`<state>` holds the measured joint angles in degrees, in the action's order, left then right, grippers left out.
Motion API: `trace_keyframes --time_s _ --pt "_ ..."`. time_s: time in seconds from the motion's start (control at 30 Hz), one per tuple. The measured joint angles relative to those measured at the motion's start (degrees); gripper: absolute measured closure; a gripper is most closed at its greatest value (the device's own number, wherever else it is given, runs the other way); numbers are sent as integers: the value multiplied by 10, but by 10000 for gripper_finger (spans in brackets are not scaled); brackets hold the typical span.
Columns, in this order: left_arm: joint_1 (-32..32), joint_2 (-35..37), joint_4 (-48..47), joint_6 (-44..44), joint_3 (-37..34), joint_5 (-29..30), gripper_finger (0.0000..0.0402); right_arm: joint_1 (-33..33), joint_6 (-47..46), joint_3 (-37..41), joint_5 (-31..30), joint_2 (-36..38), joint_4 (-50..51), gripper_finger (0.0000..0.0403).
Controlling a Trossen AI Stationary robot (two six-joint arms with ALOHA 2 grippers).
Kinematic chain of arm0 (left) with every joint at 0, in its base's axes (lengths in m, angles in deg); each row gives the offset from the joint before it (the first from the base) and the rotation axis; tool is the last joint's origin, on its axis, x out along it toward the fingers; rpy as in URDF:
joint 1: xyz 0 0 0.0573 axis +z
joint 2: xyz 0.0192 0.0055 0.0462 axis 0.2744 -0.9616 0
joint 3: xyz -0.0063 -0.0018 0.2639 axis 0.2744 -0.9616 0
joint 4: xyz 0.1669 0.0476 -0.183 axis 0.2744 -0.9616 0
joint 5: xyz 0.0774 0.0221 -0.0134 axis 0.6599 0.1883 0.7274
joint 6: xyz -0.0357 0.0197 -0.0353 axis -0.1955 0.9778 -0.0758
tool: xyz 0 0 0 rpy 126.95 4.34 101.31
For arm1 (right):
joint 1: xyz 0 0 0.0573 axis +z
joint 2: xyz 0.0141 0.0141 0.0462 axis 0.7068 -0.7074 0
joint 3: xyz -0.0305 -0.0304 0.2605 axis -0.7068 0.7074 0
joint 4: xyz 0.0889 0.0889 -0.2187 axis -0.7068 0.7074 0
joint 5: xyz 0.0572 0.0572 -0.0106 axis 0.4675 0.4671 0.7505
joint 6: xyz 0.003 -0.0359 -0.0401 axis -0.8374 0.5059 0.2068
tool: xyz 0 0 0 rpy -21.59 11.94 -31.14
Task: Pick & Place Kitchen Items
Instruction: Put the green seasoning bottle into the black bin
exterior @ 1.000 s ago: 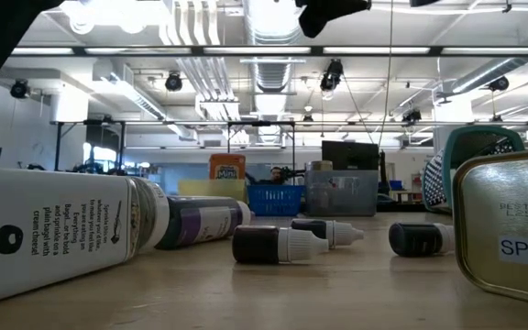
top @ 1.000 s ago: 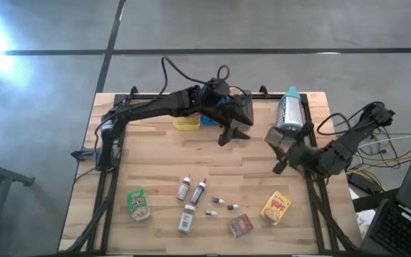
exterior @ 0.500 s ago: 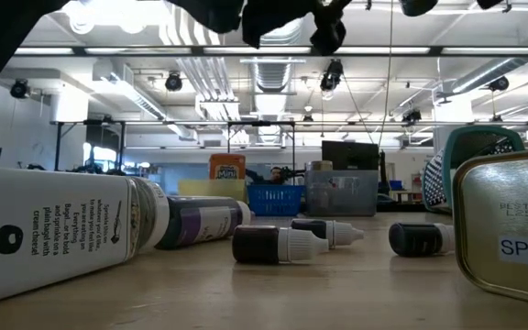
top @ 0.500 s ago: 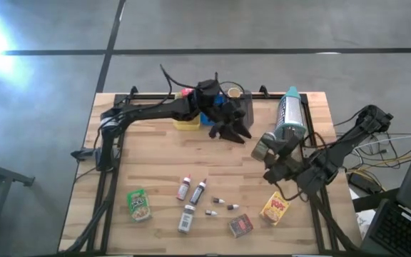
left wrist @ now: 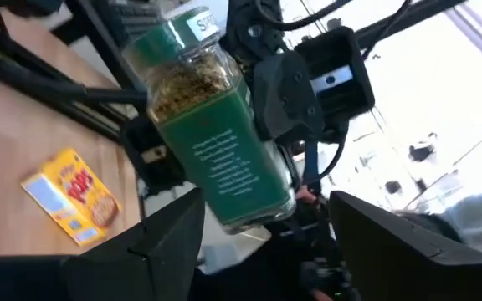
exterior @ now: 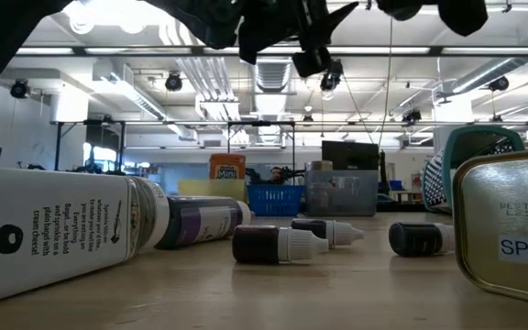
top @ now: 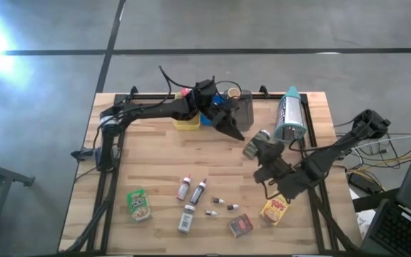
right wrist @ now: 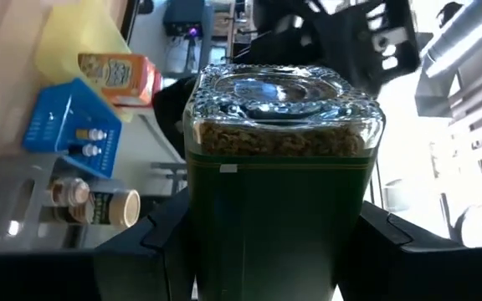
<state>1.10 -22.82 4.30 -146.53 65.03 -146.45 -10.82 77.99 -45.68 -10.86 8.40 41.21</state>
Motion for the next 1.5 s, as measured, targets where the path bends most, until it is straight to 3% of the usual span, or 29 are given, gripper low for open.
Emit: trace_keyframes --time_s 0.47,1.5 --pt "-9 0 -7 -80 0 -3 140 -27 51 -19 36 -8 1 205" --pt "-28 0 -22 -68 0 30 140 -70 101 -52 93 -12 -5 204"
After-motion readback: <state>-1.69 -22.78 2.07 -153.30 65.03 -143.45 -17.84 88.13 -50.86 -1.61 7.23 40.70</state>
